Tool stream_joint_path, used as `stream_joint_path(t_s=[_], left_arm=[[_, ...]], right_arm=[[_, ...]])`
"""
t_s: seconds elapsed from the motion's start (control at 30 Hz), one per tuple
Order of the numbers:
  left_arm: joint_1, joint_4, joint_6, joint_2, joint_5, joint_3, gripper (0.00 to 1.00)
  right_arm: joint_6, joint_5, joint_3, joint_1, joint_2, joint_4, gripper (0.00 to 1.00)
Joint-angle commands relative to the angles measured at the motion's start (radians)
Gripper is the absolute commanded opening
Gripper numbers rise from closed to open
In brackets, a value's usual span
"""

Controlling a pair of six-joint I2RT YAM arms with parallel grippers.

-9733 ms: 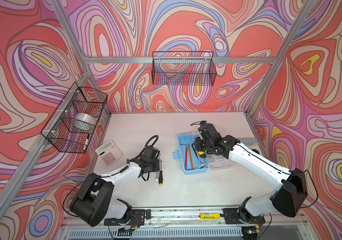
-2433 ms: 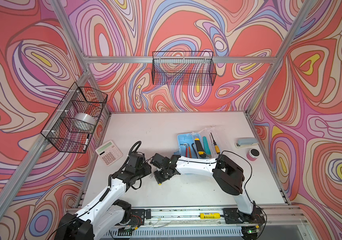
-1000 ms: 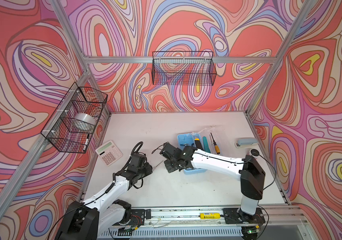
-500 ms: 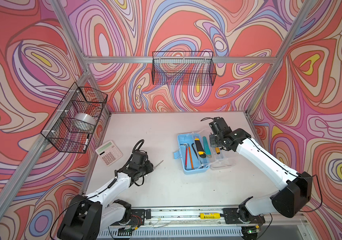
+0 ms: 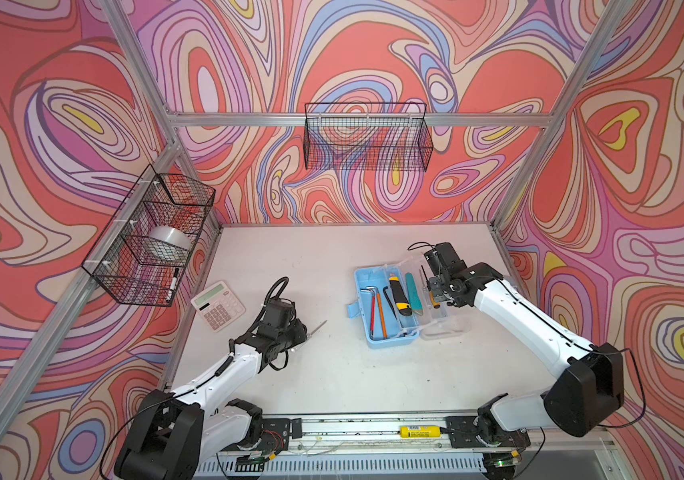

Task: Pack the tool kit
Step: 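Carry the black-yellow screwdriver into the box and release it with the right gripper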

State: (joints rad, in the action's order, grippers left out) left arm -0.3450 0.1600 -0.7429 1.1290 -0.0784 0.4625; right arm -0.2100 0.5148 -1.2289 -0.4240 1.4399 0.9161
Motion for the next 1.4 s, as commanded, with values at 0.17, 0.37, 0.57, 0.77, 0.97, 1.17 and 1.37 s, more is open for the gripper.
stream_joint_path(t_s=[0.17, 0.37, 0.57, 0.77, 0.97, 1.17, 1.37], left_arm=[[0.008, -0.012, 0.013, 0.0, 0.008, 0.013, 0.44], [0.009, -0.011, 0.019, 0.005, 0.004, 0.021, 0.43], [0.007, -0.013, 0.025, 0.005, -0.001, 0.015, 0.45], [0.008, -0.011, 0.025, -0.006, -0.009, 0.013, 0.46], [0.007, 0.026, 0.061, -0.022, -0.013, 0.033, 0.48], [-0.015, 0.163, 0.188, -0.031, -0.016, 0.132, 0.53], [-0.159, 0.321, 0.223, 0.072, 0.134, 0.259, 0.53]], right_arm=[[0.002, 0.09, 0.014, 0.009, 0.067, 0.0, 0.23], [-0.012, 0.079, 0.016, 0.014, 0.112, 0.011, 0.27], [-0.015, 0.046, 0.011, 0.026, 0.119, 0.009, 0.32], [-0.026, 0.009, -0.011, 0.028, 0.12, 0.024, 0.34], [-0.061, -0.092, -0.098, 0.024, 0.051, 0.059, 0.33], [-0.095, -0.261, -0.188, -0.095, -0.057, -0.001, 0.36], [-0.109, -0.343, -0.195, -0.175, -0.059, -0.078, 0.39]])
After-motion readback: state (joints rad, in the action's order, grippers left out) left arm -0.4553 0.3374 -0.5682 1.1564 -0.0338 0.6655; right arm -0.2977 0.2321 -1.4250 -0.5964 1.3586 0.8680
